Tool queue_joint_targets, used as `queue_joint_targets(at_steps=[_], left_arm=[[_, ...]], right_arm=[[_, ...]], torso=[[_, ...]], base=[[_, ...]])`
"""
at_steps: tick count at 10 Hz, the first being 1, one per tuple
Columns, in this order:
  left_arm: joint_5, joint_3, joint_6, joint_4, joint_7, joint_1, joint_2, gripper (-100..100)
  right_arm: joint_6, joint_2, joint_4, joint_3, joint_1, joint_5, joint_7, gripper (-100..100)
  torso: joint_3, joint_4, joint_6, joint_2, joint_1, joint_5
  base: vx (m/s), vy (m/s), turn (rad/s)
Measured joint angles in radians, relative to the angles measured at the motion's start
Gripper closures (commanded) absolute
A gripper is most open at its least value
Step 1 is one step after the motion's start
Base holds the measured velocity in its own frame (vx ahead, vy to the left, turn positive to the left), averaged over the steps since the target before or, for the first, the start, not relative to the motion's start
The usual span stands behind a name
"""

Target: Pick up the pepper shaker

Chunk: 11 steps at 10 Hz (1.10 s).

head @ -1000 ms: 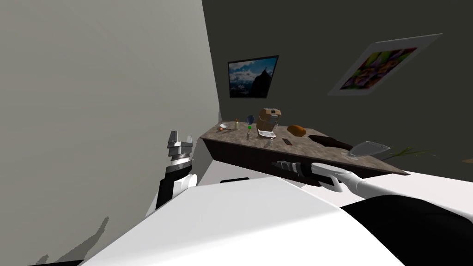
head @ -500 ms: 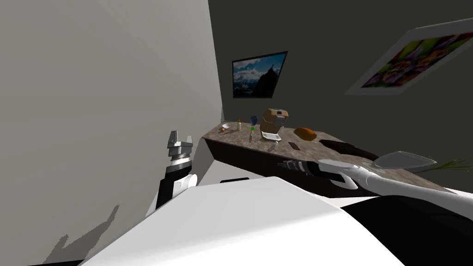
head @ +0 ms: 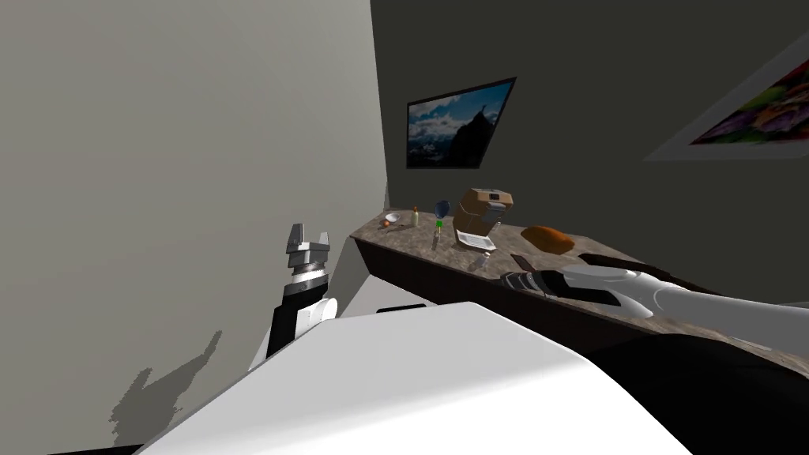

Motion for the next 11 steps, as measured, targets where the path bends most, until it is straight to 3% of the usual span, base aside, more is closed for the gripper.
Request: queue_joint_targets(at_steps=[2, 3, 5, 6, 7, 10, 11], left_arm=[[0.0, 0.0, 0.0, 0.0, 0.0, 0.0, 0.0, 0], [0.0, 0.0, 0.0, 0.0, 0.0, 0.0, 0.0, 0], [0.0, 0.0, 0.0, 0.0, 0.0, 0.0, 0.0, 0], [0.0, 0.0, 0.0, 0.0, 0.0, 0.0, 0.0, 0], [0.0, 0.0, 0.0, 0.0, 0.0, 0.0, 0.0, 0], [0.0, 0.0, 0.0, 0.0, 0.0, 0.0, 0.0, 0], [0.0, 0.0, 0.0, 0.0, 0.0, 0.0, 0.0, 0]], right_arm=[[-0.013, -0.068, 0.026, 0.006, 0.015, -0.013, 0.007, -100], [-0.033, -0.085, 0.056, 0.02, -0.006, 0.002, 0.002, -100], [-0.039, -0.124, 0.062, 0.027, -0.003, -0.002, 0.001, -100], [-0.039, -0.125, 0.062, 0.028, -0.005, -0.001, -0.001, 0], [-0.039, -0.125, 0.062, 0.028, -0.005, -0.001, -0.001, -100], [0.008, -0.098, 0.023, 0.042, -0.015, 0.028, 0.0, -100], [0.011, -0.096, 0.022, 0.043, -0.015, 0.03, 0.0, 100]], torso=[[-0.001, -0.001, 0.0, -0.002, 0.0, 0.0], [-0.001, -0.001, 0.0, -0.002, 0.0, 0.0], [0.0, 0.0, 0.0, 0.001, 0.003, 0.0], [0.002, 0.001, 0.001, 0.004, 0.003, 0.0], [0.004, 0.002, 0.001, 0.007, 0.003, 0.0], [0.004, 0.002, 0.002, 0.007, 0.002, 0.0], [0.005, 0.002, 0.001, 0.009, 0.003, 0.0]], base=[[0.155, -0.042, 0.128], [0.13, -0.014, 0.124], [0.071, 0.011, 0.068], [0.01, 0.001, -0.002], [0.037, -0.017, -0.05], [0.03, -0.008, -0.043], [0.0, 0.0, 0.0]])
